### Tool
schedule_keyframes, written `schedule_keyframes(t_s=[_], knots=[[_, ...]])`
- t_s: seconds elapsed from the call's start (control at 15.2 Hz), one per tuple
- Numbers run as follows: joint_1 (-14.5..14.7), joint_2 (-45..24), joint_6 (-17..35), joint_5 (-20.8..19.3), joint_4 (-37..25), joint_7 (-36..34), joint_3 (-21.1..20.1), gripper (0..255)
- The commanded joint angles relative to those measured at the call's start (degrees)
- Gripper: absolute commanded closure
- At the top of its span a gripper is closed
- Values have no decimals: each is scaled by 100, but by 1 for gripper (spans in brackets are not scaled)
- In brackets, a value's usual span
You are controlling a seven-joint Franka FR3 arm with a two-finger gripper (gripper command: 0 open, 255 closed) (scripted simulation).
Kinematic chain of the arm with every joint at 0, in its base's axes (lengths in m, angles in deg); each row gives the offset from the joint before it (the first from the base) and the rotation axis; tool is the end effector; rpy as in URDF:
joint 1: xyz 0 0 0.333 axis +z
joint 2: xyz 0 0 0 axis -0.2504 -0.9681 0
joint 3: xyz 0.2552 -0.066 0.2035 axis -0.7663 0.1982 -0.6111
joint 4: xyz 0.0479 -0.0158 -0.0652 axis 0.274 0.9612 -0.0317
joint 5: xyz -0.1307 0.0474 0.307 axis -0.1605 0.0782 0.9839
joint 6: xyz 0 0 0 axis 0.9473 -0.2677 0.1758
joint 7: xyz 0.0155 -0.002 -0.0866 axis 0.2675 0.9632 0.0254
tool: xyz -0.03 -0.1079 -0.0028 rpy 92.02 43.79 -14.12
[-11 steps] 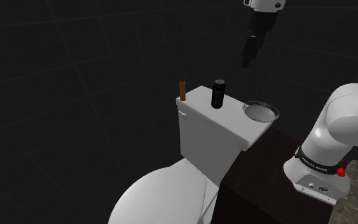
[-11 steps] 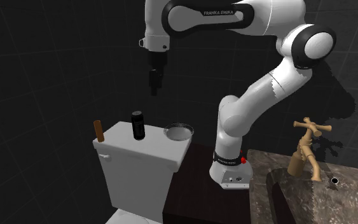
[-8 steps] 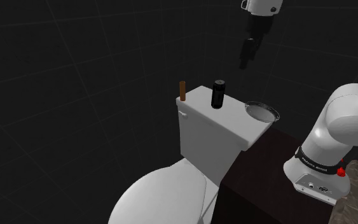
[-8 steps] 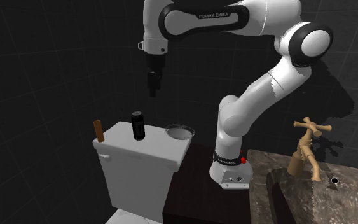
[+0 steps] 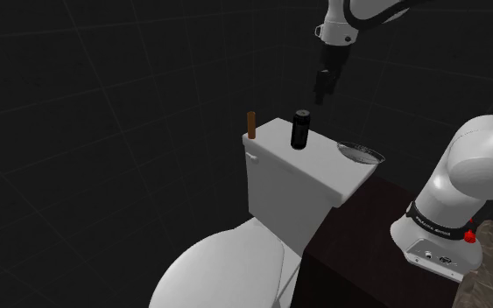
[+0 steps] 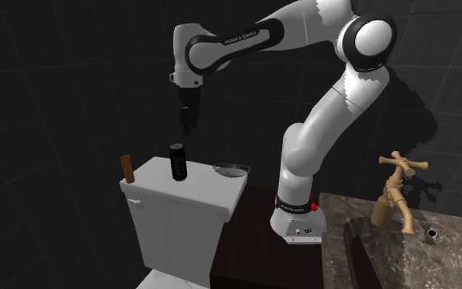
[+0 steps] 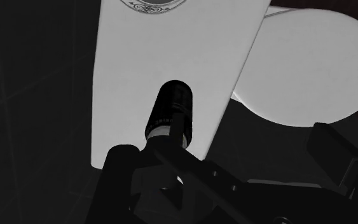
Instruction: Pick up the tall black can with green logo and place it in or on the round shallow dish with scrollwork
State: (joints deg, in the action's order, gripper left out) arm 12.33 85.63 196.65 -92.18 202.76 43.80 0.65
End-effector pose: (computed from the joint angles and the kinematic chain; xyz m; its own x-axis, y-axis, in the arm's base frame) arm 0.3146 -0.0342 0.5321 0.9966 0.0669 0.0484 0.0661 -0.9977 0.0179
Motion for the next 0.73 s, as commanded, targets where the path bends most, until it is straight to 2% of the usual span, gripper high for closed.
schedule_keyframes(t_s=[0.0, 0.46, 0.66], knots=[[-35, -429, 375, -23, -22, 98, 104, 0], [-164, -1877, 1280, 8, -433, 567, 511, 0], [-169, -1995, 1467, 20, -359, 589, 525, 0]])
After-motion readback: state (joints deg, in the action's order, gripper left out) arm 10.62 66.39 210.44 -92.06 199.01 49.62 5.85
